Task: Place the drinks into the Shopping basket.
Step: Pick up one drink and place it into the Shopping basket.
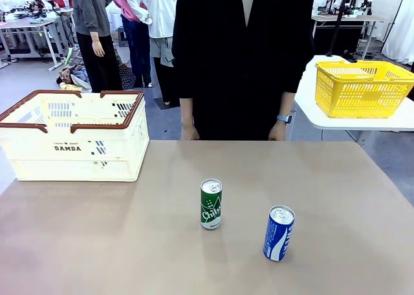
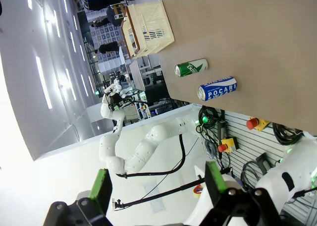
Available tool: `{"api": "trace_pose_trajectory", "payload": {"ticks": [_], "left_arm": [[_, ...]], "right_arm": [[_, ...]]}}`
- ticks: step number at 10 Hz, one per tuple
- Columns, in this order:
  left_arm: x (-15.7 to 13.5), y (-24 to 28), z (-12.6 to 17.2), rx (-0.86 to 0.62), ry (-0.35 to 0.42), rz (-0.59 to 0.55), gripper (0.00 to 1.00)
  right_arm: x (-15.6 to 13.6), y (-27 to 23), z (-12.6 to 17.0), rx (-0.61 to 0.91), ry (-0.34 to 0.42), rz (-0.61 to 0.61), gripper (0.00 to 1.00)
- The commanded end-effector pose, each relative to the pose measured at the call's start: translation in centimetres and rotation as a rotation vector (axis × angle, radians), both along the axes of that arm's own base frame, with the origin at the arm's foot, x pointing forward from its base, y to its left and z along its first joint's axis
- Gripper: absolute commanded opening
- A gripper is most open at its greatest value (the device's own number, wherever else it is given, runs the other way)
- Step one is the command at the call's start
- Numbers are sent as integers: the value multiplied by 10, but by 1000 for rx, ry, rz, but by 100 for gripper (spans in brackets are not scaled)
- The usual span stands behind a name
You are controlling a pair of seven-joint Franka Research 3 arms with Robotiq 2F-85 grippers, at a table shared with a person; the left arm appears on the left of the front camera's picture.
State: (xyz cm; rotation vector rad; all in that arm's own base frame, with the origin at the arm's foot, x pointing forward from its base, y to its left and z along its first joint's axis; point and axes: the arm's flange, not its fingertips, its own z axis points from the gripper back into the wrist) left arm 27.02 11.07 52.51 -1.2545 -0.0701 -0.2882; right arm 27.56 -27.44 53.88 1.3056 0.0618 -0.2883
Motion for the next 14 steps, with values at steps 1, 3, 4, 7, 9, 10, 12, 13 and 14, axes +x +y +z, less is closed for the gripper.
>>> {"api": "trace_pose_trajectory", "payload": {"ticks": [1, 3, 4, 7, 9, 10, 12, 13, 14], "left_arm": [[-6, -67, 2, 188, 21, -23, 100], [-11, -162, 13, 406, -48, -154, 100], [-14, -217, 20, 530, -72, -193, 100], [-1, -368, 41, 734, -247, -315, 100], [0, -422, 30, 816, -312, -227, 100], [-6, -429, 18, 807, -330, -205, 100], [-24, -425, 34, 754, -315, -305, 100], [-24, -425, 34, 754, -315, -305, 100], [-24, -425, 34, 754, -315, -305, 100]], "right_arm": [[-1, 1, 4, 7, 8, 0, 100], [-1, 1, 4, 7, 8, 0, 100], [-1, 1, 4, 7, 8, 0, 100], [-1, 1, 4, 7, 8, 0, 100], [-1, 1, 4, 7, 8, 0, 100], [-1, 1, 4, 7, 8, 0, 100], [-1, 1, 4, 7, 8, 0, 100], [-1, 1, 4, 7, 8, 0, 100], [-1, 1, 4, 7, 8, 0, 100]]}}
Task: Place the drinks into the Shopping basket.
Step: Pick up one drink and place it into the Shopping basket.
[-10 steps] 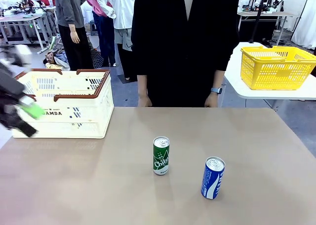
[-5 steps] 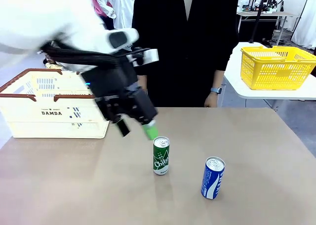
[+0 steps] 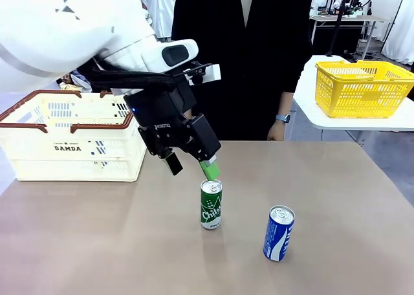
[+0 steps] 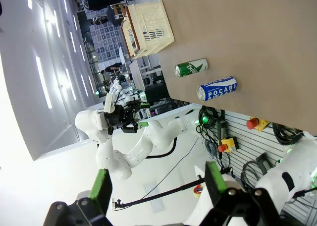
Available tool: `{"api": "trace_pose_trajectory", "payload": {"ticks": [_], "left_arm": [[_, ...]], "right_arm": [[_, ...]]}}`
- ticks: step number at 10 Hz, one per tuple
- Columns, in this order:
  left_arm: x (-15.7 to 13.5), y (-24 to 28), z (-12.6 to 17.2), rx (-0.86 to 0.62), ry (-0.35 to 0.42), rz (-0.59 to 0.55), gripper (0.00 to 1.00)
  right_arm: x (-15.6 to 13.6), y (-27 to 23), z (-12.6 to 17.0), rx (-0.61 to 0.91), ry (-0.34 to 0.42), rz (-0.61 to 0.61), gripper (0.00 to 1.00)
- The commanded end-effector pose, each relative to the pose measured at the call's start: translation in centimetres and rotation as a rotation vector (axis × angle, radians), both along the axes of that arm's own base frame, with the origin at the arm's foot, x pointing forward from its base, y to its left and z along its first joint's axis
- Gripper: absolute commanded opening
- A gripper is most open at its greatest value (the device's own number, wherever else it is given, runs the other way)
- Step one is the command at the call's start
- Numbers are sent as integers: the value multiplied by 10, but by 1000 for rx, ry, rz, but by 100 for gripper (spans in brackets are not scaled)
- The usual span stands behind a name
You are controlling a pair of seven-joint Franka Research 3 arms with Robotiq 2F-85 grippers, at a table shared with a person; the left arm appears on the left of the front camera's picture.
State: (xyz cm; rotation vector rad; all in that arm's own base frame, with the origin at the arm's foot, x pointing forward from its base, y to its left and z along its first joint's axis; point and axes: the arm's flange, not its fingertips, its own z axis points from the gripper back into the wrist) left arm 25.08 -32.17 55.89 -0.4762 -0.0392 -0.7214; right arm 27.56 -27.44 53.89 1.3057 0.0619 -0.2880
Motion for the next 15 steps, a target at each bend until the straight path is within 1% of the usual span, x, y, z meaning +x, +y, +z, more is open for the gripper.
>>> {"api": "trace_pose_trajectory", "payload": {"ticks": [1, 2, 3, 5, 6, 7, 9, 10, 11, 12, 13, 14, 15], "left_arm": [[3, -3, -4, 10, -9, 8, 100], [6, -20, -16, 108, -103, 163, 100], [6, -39, -33, 184, -160, 249, 100], [10, -54, -67, 270, -148, 344, 100], [14, -63, -82, 310, -155, 396, 100], [20, -72, -92, 336, -193, 423, 100], [40, -84, -118, 384, -206, 439, 100], [48, -87, -133, 376, -189, 425, 100], [48, -72, -120, 227, -124, 357, 100], [40, -34, -87, 45, -113, 328, 100], [29, 20, -55, -41, -109, 371, 100], [20, 90, -33, -113, -60, 419, 100], [11, 149, -28, -149, -29, 498, 100]], "right_arm": [[-1, 1, 4, 6, 8, 0, 100], [-1, 1, 4, 6, 8, 0, 100], [-1, 1, 4, 6, 8, 0, 100], [-1, 1, 4, 6, 8, 0, 100], [-1, 1, 4, 6, 8, 0, 100], [-1, 1, 4, 6, 8, 0, 100], [-1, 1, 4, 6, 8, 0, 100], [-1, 1, 4, 6, 8, 0, 100], [-1, 1, 4, 6, 8, 0, 100], [-1, 1, 4, 6, 8, 0, 100], [-1, 1, 4, 6, 8, 0, 100], [-1, 1, 4, 6, 8, 0, 100], [-1, 1, 4, 6, 8, 0, 100]]}}
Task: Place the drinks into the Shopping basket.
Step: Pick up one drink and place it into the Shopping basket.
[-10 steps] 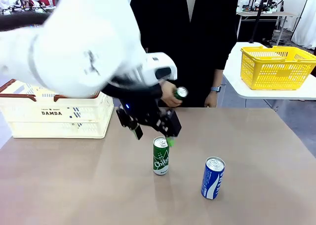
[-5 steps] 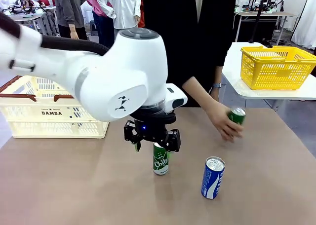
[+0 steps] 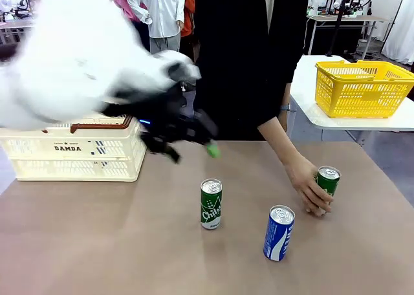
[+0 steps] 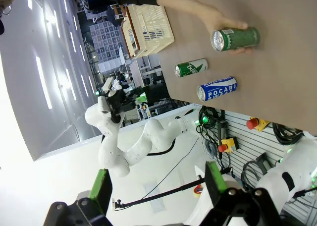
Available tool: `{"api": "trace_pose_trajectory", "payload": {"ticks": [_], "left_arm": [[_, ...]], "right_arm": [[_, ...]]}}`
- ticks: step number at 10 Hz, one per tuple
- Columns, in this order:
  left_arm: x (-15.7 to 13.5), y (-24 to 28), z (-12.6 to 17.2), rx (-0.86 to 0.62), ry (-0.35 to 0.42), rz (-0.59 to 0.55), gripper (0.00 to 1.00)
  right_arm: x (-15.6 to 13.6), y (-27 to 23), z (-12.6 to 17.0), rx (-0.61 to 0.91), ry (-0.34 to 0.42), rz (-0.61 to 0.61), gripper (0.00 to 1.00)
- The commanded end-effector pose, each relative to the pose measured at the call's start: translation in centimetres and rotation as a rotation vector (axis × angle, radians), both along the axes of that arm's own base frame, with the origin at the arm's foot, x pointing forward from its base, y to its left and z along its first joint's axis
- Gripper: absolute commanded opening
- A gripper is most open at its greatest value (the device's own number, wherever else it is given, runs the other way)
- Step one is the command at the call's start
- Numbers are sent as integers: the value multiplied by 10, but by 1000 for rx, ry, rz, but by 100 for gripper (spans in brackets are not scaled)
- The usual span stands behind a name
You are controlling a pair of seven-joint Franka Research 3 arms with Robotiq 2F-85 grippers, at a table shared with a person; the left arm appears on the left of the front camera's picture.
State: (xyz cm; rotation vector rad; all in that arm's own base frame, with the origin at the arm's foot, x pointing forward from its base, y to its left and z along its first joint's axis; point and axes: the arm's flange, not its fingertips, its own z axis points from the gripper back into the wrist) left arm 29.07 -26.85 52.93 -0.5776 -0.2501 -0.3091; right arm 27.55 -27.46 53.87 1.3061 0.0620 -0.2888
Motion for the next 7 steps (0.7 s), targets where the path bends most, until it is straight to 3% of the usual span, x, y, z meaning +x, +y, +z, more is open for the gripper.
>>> {"api": "trace_pose_trajectory", "payload": {"ticks": [1, 2, 4, 7], "left_arm": [[-44, 146, -5, -49, 61, 122, 100], [-59, 177, -18, -123, 85, 155, 100], [-67, 169, -33, -125, 93, 140, 100], [-32, 44, -18, 164, 88, 36, 100]], "right_arm": [[0, 1, 4, 6, 8, 1, 100], [0, 1, 4, 6, 8, 1, 100], [0, 1, 4, 6, 8, 1, 100], [0, 1, 4, 6, 8, 1, 100]]}}
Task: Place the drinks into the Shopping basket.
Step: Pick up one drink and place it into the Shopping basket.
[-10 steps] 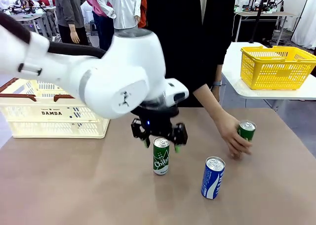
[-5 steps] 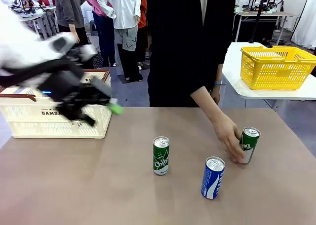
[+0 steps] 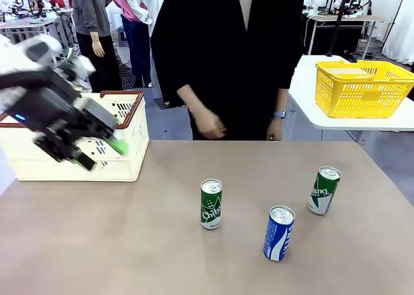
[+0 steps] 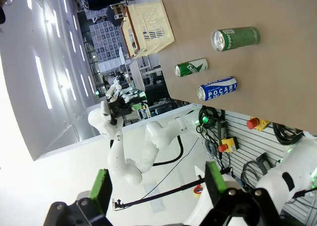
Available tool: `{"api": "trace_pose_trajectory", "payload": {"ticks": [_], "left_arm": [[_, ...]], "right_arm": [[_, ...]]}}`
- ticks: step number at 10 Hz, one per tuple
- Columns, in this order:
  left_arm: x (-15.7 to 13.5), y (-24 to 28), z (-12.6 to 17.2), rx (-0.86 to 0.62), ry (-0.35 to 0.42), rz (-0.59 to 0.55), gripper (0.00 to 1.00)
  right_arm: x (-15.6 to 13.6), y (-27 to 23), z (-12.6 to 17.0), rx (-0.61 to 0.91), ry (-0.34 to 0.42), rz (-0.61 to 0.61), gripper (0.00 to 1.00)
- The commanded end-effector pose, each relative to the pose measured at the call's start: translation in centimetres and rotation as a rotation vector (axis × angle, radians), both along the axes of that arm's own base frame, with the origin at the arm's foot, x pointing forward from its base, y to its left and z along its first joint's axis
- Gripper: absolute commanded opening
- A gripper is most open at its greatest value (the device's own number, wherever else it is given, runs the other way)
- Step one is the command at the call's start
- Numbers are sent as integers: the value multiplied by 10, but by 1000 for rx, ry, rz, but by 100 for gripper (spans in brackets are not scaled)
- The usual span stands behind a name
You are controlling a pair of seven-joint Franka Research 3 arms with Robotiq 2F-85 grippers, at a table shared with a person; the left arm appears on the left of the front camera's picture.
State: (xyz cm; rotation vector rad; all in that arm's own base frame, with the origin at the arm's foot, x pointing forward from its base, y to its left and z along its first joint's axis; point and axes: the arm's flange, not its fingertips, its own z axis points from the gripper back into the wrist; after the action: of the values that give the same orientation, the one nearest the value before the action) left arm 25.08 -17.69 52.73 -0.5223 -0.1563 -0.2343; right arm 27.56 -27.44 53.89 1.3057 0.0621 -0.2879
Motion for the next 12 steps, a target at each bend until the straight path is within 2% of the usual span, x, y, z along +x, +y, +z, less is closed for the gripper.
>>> {"api": "trace_pose_trajectory", "payload": {"ticks": [1, 3, 5, 7, 10, 12], "left_arm": [[27, -102, -22, 211, 12, -74, 100], [51, -182, -44, 364, 29, -100, 100], [64, -234, -53, 446, -15, -63, 100], [76, -251, -62, 523, -50, -30, 100], [95, -253, -86, 518, -101, 10, 100], [100, -250, -107, 500, -61, 8, 100]], "right_arm": [[-1, 1, 4, 6, 8, 0, 100], [-1, 1, 4, 6, 8, 0, 100], [-1, 1, 4, 6, 8, 0, 100], [-1, 1, 4, 6, 8, 0, 100], [-1, 1, 4, 6, 8, 0, 100], [-1, 1, 4, 6, 8, 0, 100]]}}
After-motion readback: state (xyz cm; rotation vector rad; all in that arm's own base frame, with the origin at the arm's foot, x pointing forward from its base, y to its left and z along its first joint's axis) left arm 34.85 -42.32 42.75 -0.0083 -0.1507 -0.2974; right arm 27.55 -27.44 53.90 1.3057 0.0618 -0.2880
